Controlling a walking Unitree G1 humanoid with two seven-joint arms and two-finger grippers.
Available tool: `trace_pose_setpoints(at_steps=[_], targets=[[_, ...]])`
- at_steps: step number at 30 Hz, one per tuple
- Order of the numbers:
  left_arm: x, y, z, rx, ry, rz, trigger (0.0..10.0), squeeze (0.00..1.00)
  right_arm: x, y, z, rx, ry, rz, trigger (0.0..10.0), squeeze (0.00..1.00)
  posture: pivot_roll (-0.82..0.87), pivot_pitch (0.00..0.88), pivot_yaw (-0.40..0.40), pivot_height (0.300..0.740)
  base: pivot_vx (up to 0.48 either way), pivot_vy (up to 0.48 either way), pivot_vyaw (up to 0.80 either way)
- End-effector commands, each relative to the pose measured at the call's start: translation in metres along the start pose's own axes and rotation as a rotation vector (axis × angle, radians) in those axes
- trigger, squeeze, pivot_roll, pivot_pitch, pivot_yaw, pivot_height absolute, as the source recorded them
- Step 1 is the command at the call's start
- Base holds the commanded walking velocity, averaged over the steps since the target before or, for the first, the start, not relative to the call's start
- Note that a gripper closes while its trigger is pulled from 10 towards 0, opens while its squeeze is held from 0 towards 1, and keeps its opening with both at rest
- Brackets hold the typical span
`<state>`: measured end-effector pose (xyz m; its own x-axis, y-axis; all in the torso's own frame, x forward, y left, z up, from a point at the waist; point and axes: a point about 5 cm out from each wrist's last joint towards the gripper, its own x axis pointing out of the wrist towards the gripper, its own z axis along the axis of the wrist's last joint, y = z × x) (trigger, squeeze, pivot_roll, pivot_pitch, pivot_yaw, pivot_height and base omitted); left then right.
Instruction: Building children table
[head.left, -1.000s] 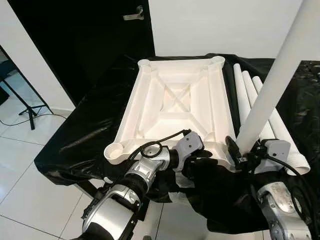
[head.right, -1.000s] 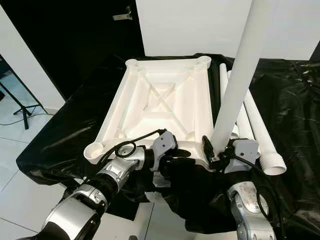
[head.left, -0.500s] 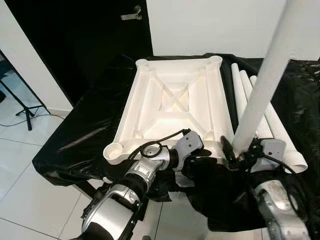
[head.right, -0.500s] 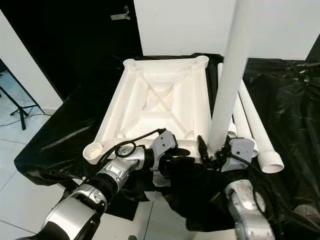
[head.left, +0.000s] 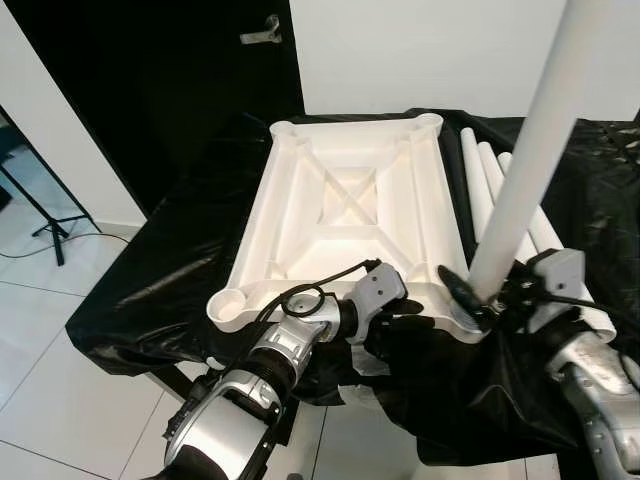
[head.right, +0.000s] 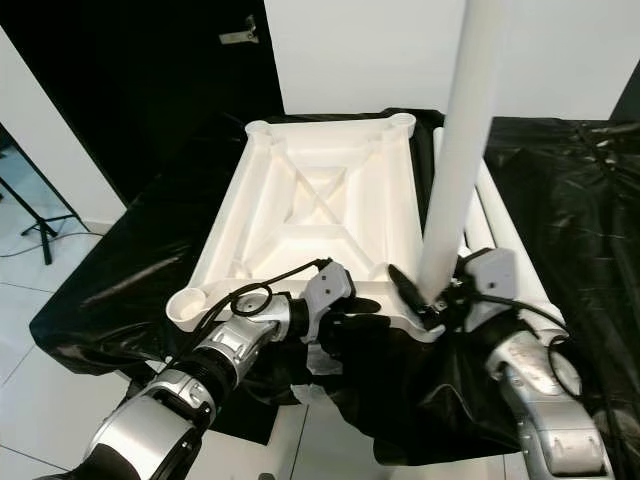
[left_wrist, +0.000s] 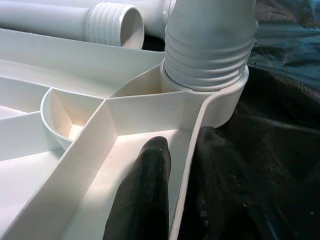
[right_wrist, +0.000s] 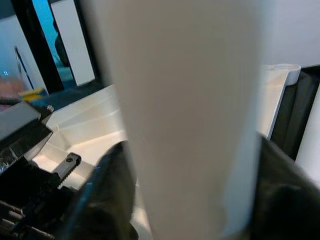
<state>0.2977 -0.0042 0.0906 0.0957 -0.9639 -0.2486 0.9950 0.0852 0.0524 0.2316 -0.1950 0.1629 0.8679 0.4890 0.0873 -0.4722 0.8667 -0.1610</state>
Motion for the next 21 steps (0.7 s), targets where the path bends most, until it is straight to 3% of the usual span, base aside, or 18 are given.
trace_pose_setpoints(at_steps=[1,2,8,11,14,17,21], targets=[[0.0,-0.019,-0.023,-0.084,0.072,-0.168,10.0,0.0,-0.001,0.01,-0.013,0.091,0.057,0.082,0.0,0.0,0.06,0.0,0.057,0.74,0.0,0.0,0.0],[0.0,-0.017,-0.022,-0.082,0.073,-0.165,10.0,0.0,-0.006,0.008,-0.02,0.138,0.098,0.082,0.0,0.0,0.06,0.0,0.06,0.74,0.0,0.0,0.0],[0.0,-0.017,-0.022,-0.079,0.075,-0.166,10.0,0.0,-0.008,0.011,-0.026,0.188,0.113,0.047,0.0,0.0,0.06,0.0,0.064,0.74,0.0,0.0,0.0],[0.001,-0.018,-0.022,-0.076,0.078,-0.173,10.0,0.0,-0.009,0.015,-0.024,0.157,0.023,-0.305,0.0,0.0,0.07,0.0,0.066,0.74,0.0,0.0,0.0],[0.0,-0.017,-0.021,-0.075,0.079,-0.169,10.0,0.0,-0.012,0.019,-0.026,0.134,0.021,-0.394,0.0,0.0,0.07,0.0,0.065,0.74,0.0,0.0,0.0],[-0.002,-0.016,-0.023,-0.075,0.082,-0.165,10.0,0.0,-0.013,0.011,-0.029,0.093,0.035,-0.551,0.0,0.0,0.08,0.0,0.065,0.74,0.0,0.0,0.0],[-0.003,-0.017,-0.025,-0.078,0.086,-0.167,10.0,0.0,-0.008,0.009,-0.026,0.053,0.023,-0.582,0.0,0.0,0.09,0.0,0.066,0.74,0.0,0.0,0.0]])
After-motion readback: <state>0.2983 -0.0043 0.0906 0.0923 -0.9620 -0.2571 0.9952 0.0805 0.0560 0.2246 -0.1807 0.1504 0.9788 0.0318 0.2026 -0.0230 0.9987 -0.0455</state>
